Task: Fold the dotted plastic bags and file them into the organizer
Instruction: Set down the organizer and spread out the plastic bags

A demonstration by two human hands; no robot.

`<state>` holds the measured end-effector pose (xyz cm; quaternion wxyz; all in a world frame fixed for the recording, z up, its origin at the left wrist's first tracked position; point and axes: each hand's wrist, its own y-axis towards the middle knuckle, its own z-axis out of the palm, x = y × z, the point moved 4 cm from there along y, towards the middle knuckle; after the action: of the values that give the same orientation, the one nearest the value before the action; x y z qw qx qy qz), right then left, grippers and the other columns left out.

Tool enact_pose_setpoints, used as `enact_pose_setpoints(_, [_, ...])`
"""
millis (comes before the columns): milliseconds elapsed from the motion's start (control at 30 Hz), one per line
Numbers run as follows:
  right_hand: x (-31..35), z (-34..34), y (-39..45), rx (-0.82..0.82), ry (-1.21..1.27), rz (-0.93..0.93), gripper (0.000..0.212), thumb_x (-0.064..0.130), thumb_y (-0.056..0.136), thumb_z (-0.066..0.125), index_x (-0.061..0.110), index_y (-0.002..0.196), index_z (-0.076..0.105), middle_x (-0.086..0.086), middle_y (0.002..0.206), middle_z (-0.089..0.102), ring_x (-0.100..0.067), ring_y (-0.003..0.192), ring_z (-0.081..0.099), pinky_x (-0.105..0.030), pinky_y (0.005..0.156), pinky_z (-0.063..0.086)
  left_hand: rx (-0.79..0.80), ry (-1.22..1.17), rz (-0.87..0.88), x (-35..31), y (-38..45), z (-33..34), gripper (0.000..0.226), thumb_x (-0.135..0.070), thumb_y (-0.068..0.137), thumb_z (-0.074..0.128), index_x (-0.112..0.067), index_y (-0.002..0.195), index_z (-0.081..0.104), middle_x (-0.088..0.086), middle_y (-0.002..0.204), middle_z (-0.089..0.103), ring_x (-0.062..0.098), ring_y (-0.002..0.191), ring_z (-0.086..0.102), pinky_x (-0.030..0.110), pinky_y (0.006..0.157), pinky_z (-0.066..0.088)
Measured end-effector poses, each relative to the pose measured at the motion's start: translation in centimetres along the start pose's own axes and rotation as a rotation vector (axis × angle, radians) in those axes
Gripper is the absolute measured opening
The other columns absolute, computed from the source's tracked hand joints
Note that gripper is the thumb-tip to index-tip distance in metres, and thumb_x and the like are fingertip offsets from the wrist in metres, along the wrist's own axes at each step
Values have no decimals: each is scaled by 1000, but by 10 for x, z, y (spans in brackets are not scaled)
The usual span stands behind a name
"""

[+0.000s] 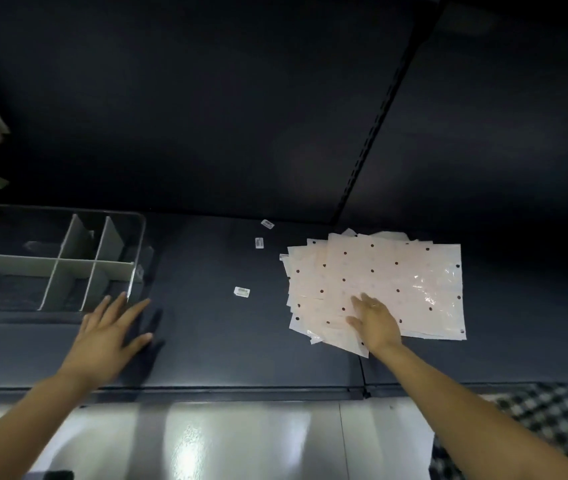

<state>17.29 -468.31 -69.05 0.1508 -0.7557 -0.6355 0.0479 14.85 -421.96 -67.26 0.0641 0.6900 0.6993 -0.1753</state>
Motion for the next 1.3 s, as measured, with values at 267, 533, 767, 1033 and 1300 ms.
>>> enact_pose_setpoints(267, [30, -25, -14, -227, 256, 47, 31, 19, 98, 42, 2, 86, 66, -9, 83, 67, -27, 78, 58, -31, 61, 41, 120, 55, 66, -19, -5, -15, 61, -42, 93, 53, -30, 147, 26, -2, 158, 11, 21, 146, 6, 39, 117, 12])
enact_pose_setpoints(533, [184, -45, -51, -147, 887, -59, 29, 13, 93, 55, 9, 64, 55, -5, 62, 51, -18, 66, 48, -29, 65, 40, 252, -675, 127, -76, -28, -7, 72, -30, 80, 73, -21, 142, 37, -7, 141, 42, 11, 133, 38, 25, 110, 29])
enact_pose_setpoints(767, [263, -25, -81, 172, 1260, -136, 18, 18, 94, 55, 8, 104, 66, -4, 100, 65, -15, 93, 63, -25, 85, 53, 94, -603, 1, -78, -28, -4, 86, -7, 83, 61, -32, 149, 12, 11, 125, 59, 35, 106, 59, 37, 81, 49])
enact_pose_setpoints(1033, [97, -10, -30, -124, 561, 50, 40, 26, 95, 53, 13, 132, 49, -6, 139, 48, -21, 129, 42, -26, 106, 30, -155, -394, 25, -62, 21, -21, 81, 4, 89, 52, -27, 151, 11, 23, 126, 51, 35, 81, 57, 39, 64, 48])
enact_pose_setpoints(1300, [25, 12, 18, -86, 187, 21, 49, 38, 95, 51, 28, 141, 41, -1, 153, 29, -21, 142, 22, -34, 115, 24, 116, 273, 369, -62, 18, 64, 81, -73, 81, -9, -35, 147, 15, 9, 156, -4, 37, 144, 1, 49, 115, 0])
